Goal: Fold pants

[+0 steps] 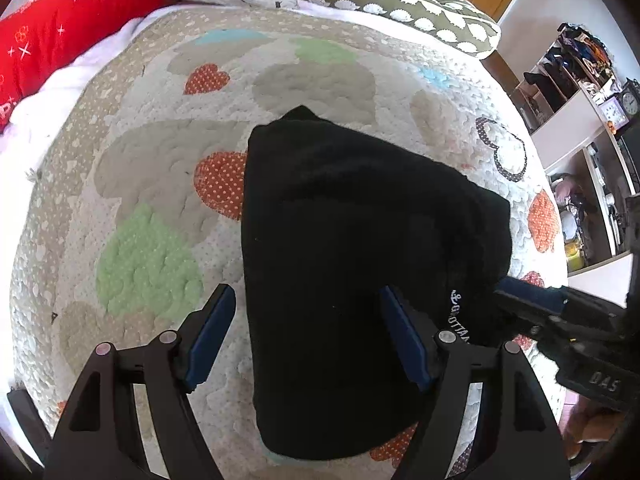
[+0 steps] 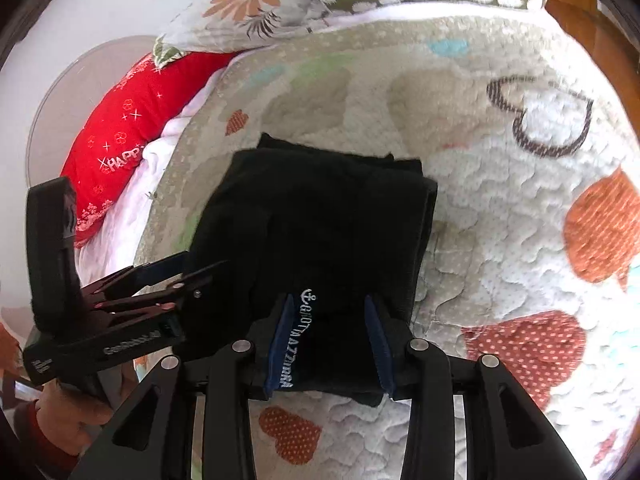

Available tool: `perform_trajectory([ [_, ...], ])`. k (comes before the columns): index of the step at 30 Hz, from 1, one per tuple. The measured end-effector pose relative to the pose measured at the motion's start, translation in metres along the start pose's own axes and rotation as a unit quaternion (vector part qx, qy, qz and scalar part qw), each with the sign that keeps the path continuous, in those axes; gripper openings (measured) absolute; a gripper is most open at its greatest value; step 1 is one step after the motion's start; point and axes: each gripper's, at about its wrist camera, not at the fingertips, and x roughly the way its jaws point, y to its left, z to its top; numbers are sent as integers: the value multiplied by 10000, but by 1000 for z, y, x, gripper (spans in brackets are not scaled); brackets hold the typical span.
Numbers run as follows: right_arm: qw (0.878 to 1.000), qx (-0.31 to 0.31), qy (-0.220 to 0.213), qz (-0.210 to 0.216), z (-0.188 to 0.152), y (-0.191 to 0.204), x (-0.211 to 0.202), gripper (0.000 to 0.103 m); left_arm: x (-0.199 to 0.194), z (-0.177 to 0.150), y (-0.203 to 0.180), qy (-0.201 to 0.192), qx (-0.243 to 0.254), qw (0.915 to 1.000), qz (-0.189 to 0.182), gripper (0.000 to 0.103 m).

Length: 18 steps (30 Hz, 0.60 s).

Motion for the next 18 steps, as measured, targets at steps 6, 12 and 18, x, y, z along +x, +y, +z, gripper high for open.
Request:
perform_trajectory([
  [6,9997,-1,-230,-66,2,13,-21,42,-24,1,2,-171,-133,9997,123,75],
  [12,9990,7,-421,-147,4,35,-50,42,-58,0,-1,-338,-145,9989,306,75],
  [18,9969,-19,-664,-411,3,59,-93,54,-112,2,-8,-535,-201,9971,504,75],
])
